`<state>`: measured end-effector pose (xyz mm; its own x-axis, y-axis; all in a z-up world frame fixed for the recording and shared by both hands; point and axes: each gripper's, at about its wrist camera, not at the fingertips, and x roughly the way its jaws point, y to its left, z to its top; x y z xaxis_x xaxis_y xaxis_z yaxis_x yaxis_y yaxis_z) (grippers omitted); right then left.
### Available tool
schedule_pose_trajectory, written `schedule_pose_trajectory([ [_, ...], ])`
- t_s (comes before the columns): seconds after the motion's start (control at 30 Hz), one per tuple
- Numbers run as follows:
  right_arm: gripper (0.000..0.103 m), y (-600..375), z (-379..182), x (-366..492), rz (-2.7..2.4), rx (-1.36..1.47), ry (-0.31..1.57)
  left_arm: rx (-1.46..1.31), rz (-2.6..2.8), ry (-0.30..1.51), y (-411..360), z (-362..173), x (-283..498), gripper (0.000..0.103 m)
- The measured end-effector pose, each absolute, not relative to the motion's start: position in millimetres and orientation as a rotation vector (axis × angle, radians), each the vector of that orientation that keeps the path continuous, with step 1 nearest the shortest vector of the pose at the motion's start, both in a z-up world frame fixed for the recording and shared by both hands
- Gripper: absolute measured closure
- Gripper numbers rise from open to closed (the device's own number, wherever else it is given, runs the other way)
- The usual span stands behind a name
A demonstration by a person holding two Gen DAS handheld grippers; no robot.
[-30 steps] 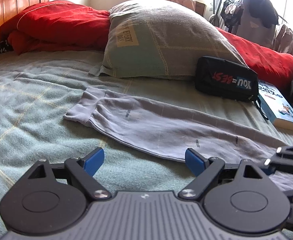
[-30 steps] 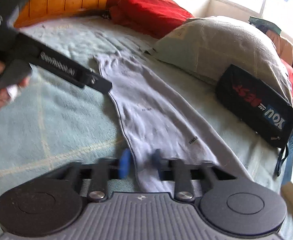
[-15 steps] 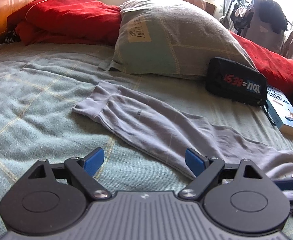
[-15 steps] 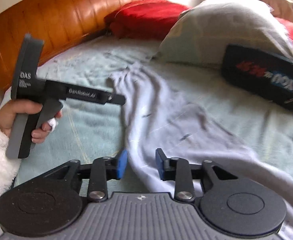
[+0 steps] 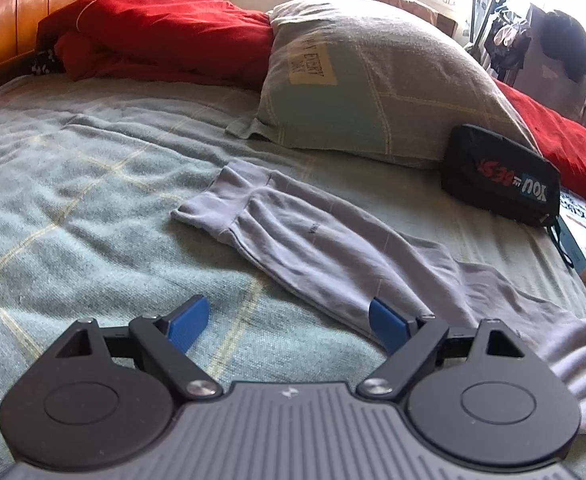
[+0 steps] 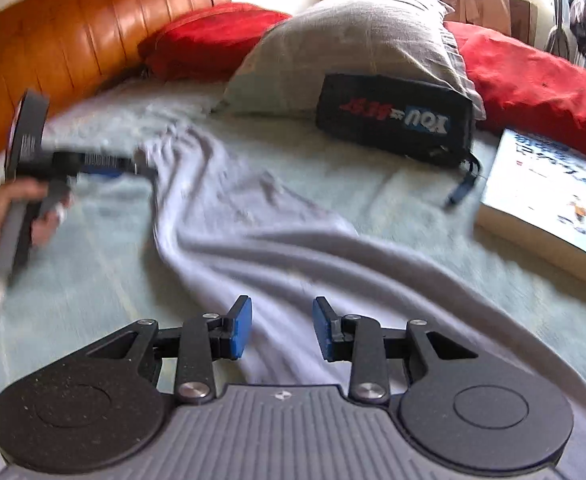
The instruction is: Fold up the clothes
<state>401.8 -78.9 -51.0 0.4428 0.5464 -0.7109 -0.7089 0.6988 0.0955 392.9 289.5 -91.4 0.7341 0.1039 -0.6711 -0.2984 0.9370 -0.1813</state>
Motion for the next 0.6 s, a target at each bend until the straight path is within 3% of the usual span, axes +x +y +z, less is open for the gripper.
schedule_pose_trajectory([
  [0.33, 0.063, -118.7, -50.4, 372.1, 0.838, -0.141, 0.771, -0.477, 0.105, 0.705, 313.0, -92.7, 398.8, 0.025],
  [0.47, 0.062, -136.0, -43.7, 366.0, 0.858, -0.109, 0.742, -0.532, 0.073, 0.723, 334.6, -95.4, 411.2, 0.034],
  [0.6, 0.055, -150.7, -41.5, 361.3, 0.867, -0.075, 0.704, -0.657, 0.057, 0.679, 363.0, -104.4, 421.6, 0.037],
])
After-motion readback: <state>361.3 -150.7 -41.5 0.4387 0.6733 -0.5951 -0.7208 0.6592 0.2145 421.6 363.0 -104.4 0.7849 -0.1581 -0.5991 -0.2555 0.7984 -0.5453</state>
